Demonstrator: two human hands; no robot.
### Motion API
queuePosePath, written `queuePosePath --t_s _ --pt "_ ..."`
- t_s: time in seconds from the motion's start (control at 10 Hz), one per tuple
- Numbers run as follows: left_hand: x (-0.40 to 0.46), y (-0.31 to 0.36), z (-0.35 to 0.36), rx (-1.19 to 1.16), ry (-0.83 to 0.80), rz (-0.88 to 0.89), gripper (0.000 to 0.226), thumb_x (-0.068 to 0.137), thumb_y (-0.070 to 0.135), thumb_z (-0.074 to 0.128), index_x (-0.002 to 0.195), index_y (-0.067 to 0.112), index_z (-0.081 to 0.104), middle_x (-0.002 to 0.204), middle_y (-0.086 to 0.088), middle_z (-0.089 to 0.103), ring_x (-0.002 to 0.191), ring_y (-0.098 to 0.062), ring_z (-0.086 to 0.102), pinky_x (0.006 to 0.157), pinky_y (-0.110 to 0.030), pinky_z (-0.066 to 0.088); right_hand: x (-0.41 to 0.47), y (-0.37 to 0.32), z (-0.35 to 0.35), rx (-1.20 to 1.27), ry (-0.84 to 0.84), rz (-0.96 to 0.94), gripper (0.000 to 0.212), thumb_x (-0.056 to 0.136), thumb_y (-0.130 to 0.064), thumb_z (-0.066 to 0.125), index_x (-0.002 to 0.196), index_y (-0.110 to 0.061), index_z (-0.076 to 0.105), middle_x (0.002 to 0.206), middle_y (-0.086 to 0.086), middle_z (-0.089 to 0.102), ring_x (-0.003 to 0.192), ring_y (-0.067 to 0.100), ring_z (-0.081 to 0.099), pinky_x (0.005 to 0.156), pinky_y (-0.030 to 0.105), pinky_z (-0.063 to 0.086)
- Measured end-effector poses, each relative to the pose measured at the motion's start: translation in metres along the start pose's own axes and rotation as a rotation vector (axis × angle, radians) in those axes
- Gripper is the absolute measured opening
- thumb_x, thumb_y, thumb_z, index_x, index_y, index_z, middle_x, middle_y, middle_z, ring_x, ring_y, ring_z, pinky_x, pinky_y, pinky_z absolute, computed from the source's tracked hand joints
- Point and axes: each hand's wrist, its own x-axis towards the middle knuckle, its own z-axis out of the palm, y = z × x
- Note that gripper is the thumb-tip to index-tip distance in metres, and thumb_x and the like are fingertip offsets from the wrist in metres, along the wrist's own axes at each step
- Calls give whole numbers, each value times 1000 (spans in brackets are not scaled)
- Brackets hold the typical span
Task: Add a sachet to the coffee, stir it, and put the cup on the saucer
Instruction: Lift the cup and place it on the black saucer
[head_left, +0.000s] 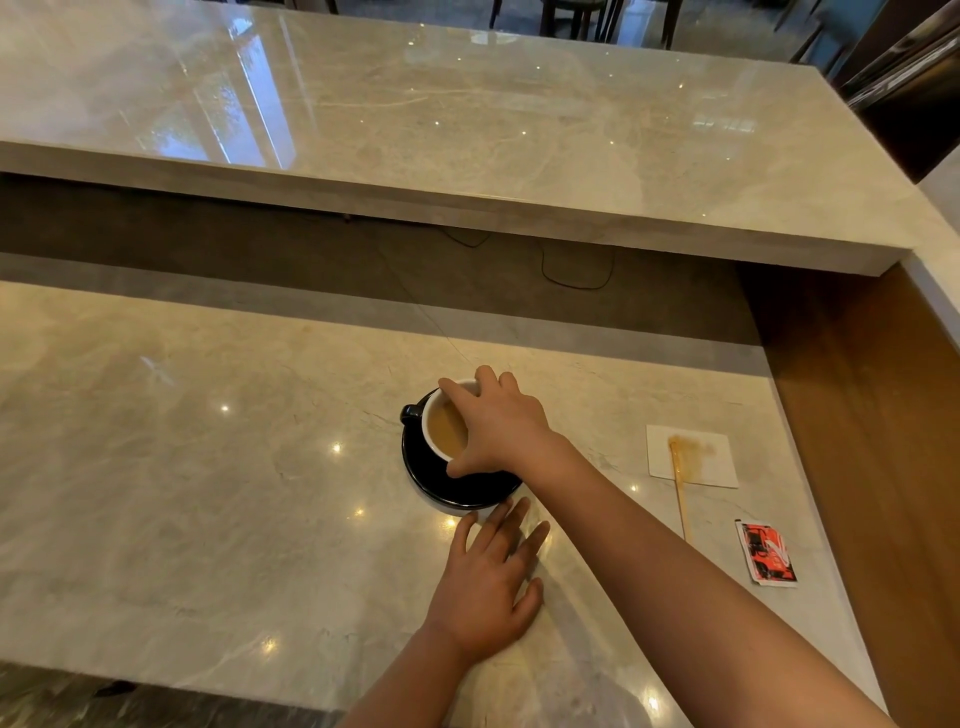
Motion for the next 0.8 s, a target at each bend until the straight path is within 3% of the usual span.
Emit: queuePosePath --t_s 0.3,0.4,0.5,0.6,0.8 --pt "1 1 1 22 -31 -9 49 89 42 42 135 24 45 143 -7 41 136 -19 18 105 -47 10 -9 5 0 68 -3 -8 99 64 -52 74 141 -30 15 143 11 27 125 32 30 87 44 44" --pt "2 1 2 13 -43 -16 52 90 42 40 140 26 37 149 -6 29 138 -17 11 106 -47 8 -17 12 -7 143 10 25 89 69 -54 70 139 -30 21 144 11 29 126 31 31 89 45 43" --pt "1 2 1 23 -71 -35 54 88 43 40 140 27 37 148 -6 31 137 -17 15 106 -46 9 -31 21 -11 158 117 96 59 82 -47 58 132 -24 37 133 11 43 117 30 43 83 42 45" --pt "3 4 1 38 -48 -5 54 87 44 42 138 27 39 147 -6 33 136 -19 20 106 -44 9 -44 32 -13 139 204 181 42 88 -41 51 123 -18 46 120 11 53 105 29 52 75 38 45" --pt "0 4 2 -21 -28 -20 56 82 43 43 135 26 45 143 -5 41 132 -19 28 106 -39 6 -83 53 11 88 197 367 29 91 -30 45 109 -8 52 113 14 55 99 32 54 68 34 37"
